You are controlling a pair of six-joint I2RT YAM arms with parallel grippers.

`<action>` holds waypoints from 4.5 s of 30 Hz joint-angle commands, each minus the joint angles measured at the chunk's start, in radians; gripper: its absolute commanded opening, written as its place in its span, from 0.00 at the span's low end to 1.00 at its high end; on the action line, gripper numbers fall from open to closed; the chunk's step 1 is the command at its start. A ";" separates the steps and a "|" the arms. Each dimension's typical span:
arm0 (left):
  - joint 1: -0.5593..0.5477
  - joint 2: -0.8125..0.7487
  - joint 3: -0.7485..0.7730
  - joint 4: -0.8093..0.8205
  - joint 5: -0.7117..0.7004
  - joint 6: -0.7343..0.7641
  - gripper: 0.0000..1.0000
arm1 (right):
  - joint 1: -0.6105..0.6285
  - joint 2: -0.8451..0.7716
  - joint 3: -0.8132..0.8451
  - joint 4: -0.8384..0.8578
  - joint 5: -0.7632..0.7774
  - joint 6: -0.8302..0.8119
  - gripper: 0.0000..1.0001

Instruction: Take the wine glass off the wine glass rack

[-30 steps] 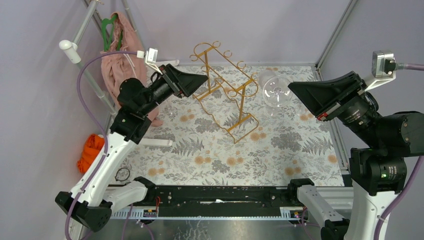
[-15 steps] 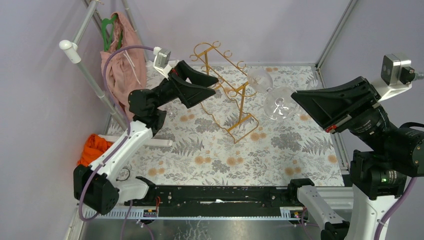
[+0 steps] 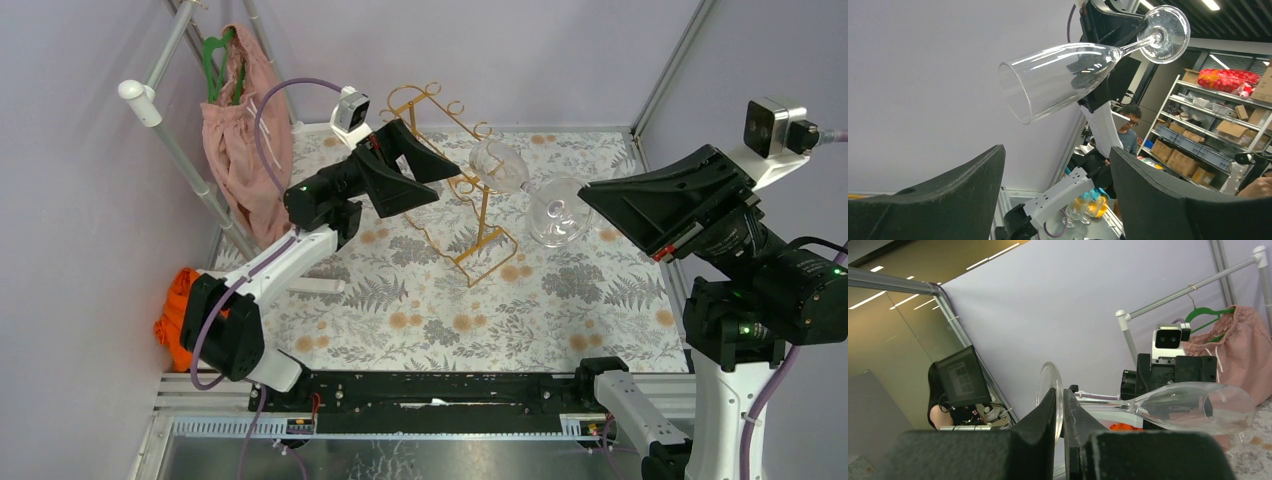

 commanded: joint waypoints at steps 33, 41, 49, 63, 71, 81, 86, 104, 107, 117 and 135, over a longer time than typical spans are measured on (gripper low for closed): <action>-0.089 0.089 0.153 0.057 -0.010 -0.014 0.85 | -0.001 -0.014 -0.046 0.138 -0.018 0.084 0.00; -0.107 0.059 0.154 0.119 -0.025 -0.057 0.85 | -0.002 -0.032 -0.168 0.322 0.000 0.195 0.00; -0.129 -0.046 0.088 0.119 -0.041 -0.025 0.83 | -0.003 -0.069 -0.335 0.585 0.058 0.340 0.00; -0.137 -0.276 -0.040 -0.113 -0.076 0.159 0.57 | -0.001 -0.121 -0.465 0.617 0.088 0.356 0.00; -0.170 -0.285 -0.010 -0.298 -0.112 0.261 0.53 | -0.001 -0.123 -0.468 0.598 0.069 0.360 0.00; -0.224 -0.311 0.001 -0.374 -0.131 0.336 0.13 | -0.002 -0.139 -0.489 0.519 0.060 0.317 0.00; -0.235 -0.313 0.005 -0.389 -0.129 0.349 0.00 | -0.002 -0.141 -0.483 0.482 0.051 0.296 0.00; -0.239 -0.362 -0.030 -0.455 -0.208 0.388 0.00 | -0.002 -0.170 -0.462 0.351 0.062 0.227 0.31; -0.240 -0.376 -0.034 -0.466 -0.219 0.394 0.00 | -0.001 -0.173 -0.461 0.333 0.067 0.217 0.42; -0.240 -0.436 -0.039 -0.534 -0.256 0.440 0.00 | -0.002 -0.175 -0.462 0.266 0.095 0.186 0.56; -0.240 -0.614 -0.002 -0.959 -0.479 0.656 0.00 | -0.002 -0.192 -0.474 0.134 0.150 0.096 0.71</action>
